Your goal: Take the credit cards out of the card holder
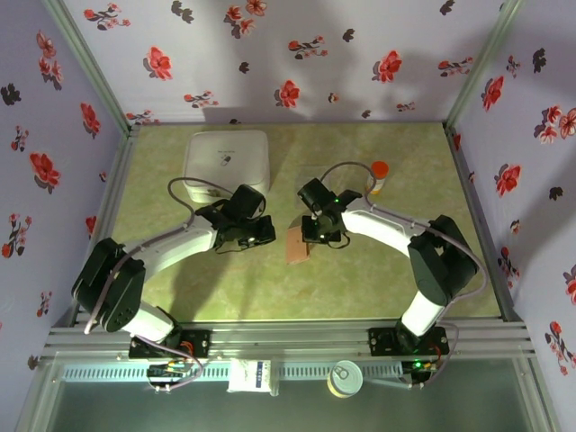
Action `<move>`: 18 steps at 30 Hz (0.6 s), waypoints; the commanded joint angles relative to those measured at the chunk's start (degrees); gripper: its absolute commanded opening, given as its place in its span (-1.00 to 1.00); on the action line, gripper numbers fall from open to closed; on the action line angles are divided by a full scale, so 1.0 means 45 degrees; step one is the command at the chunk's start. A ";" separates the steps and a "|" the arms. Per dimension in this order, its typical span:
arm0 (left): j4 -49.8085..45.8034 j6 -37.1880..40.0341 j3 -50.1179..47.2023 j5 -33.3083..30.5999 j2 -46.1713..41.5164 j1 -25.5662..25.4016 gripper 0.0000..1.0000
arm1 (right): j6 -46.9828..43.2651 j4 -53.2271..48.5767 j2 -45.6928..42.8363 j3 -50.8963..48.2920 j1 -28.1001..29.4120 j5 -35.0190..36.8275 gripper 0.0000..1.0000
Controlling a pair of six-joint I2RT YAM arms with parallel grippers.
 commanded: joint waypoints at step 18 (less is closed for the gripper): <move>0.0189 0.0586 -0.0693 -0.0058 -0.1000 0.0310 -0.86 | -0.0777 -0.2180 0.0762 0.3364 0.1301 0.0274 -0.76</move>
